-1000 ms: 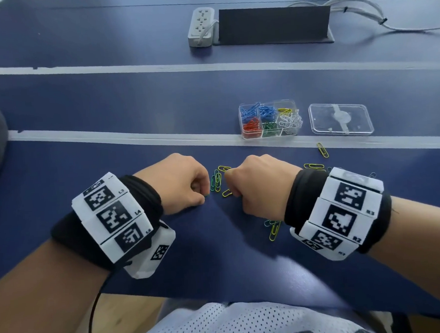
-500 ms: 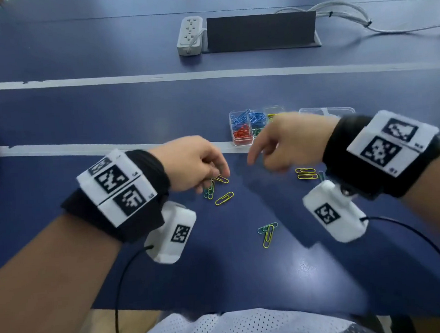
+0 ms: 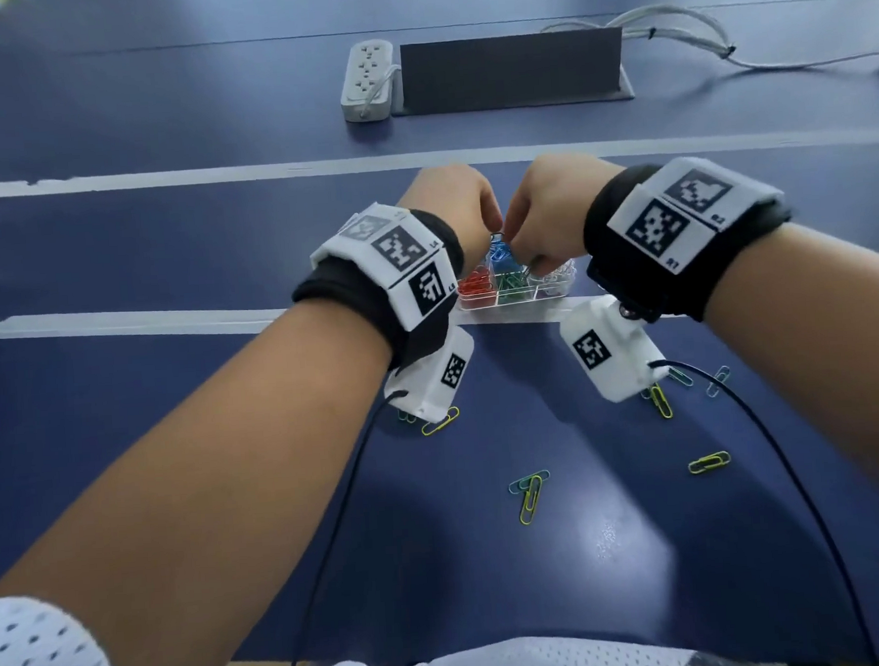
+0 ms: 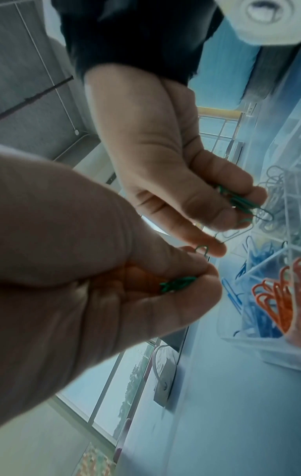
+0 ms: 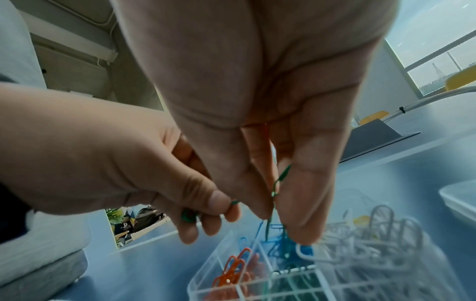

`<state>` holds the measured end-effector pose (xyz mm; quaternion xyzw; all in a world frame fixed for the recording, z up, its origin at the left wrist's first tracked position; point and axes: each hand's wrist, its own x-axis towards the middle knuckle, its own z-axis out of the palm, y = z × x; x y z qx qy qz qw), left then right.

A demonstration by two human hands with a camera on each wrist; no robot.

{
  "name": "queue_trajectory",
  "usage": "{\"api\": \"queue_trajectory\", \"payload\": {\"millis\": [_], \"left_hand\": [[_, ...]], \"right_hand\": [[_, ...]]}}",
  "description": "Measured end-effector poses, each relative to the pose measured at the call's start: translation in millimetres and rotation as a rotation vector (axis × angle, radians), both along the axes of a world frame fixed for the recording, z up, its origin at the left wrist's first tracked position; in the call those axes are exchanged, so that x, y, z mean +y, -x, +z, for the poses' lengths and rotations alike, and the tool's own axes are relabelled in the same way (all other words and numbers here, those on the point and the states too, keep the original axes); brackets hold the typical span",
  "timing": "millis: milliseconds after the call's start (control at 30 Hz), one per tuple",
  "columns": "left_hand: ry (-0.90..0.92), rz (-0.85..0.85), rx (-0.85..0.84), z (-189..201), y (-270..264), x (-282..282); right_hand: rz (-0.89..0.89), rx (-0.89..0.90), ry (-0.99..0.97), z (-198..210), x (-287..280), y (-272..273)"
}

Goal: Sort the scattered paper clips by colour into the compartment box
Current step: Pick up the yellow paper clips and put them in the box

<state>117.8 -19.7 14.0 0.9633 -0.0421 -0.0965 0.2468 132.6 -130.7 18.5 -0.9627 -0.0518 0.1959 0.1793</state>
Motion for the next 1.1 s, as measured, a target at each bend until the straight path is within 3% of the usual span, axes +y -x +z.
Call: {"api": "queue_trajectory", "payload": {"millis": [633,900,1100], "left_hand": [[0.087,0.027,0.021,-14.0,-3.9,-11.2],[0.183,0.053,-0.045,-15.1,4.4,-4.4],[0.14,-0.064,0.015,-18.0,15.6,-4.6]], "right_hand": [[-0.13,0.027,-0.122,12.0,-15.6,3.4],[-0.068,-0.003,-0.137,4.7,-34.9,19.0],[-0.012,-0.049,-0.036,-1.5,-46.7,27.0]]}}
